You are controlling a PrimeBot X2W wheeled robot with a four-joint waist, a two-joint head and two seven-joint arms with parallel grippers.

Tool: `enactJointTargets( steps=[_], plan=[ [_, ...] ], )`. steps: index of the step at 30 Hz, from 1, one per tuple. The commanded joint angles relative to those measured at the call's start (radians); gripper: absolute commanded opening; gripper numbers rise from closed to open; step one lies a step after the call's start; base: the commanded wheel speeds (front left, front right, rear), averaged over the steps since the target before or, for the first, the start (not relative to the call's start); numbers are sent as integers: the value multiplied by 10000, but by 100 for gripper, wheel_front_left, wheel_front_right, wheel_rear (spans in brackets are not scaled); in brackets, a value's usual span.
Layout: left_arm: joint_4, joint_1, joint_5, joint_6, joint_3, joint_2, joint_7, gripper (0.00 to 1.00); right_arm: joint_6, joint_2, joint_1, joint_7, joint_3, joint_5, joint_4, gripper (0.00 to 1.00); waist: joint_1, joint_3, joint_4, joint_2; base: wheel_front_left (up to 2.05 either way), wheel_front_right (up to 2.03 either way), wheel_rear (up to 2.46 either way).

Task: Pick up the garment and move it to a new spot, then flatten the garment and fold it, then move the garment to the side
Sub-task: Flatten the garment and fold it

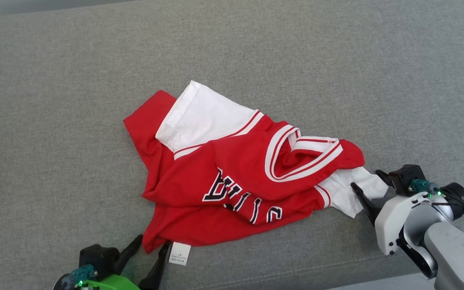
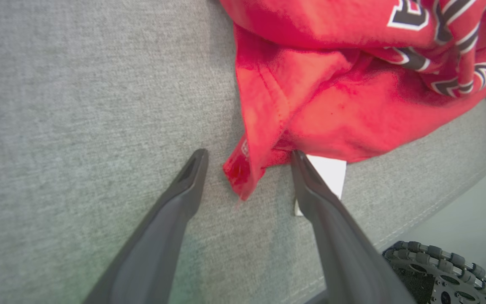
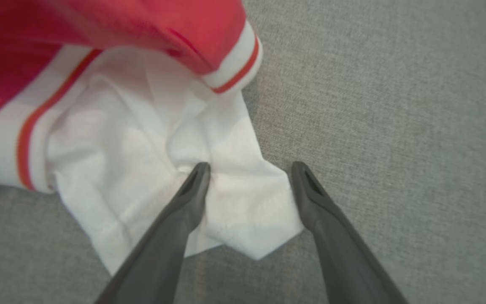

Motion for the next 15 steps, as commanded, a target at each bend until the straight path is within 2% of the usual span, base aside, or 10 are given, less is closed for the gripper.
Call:
enactJointTargets(
  steps=[1,2,3,4,6,8,12,13,15],
  plan=[
    [29,-128,-109,18,-130,105,53,100,-17,116,65,89,194,82,350,100,0,-1,-15,0,0,0,0],
    [-18,-136,-144,18,-198,134,83,100,-16,147,86,129,276,147,388,100,0,-2,-22,0,0,0,0],
    [-73,-160,-165,17,-303,192,119,93,-16,170,93,149,348,241,421,100,0,-9,-31,0,0,0,0],
    [-108,-161,-212,17,-359,240,123,47,-14,191,90,132,391,358,451,61,0,-25,-41,0,0,0,0],
    [-170,-141,-300,16,-487,354,171,0,-7,263,116,25,537,641,416,0,0,-99,-58,0,0,0,0],
    [-250,-85,-333,18,-603,490,206,0,-8,408,347,74,519,1471,319,0,0,-227,-50,0,0,0,0],
    [-929,156,-907,18,-863,795,385,0,-7,194,789,135,213,3404,-695,0,0,-460,-8,0,0,0,0],
    [-929,156,-907,18,-863,795,385,0,-7,194,789,135,213,3404,-695,0,0,-460,-8,0,0,0,0],
    [-1618,318,-1273,18,-887,1016,436,0,-8,-15,1025,148,-174,4677,-1685,0,0,-550,-20,0,0,0,0]
  ],
)
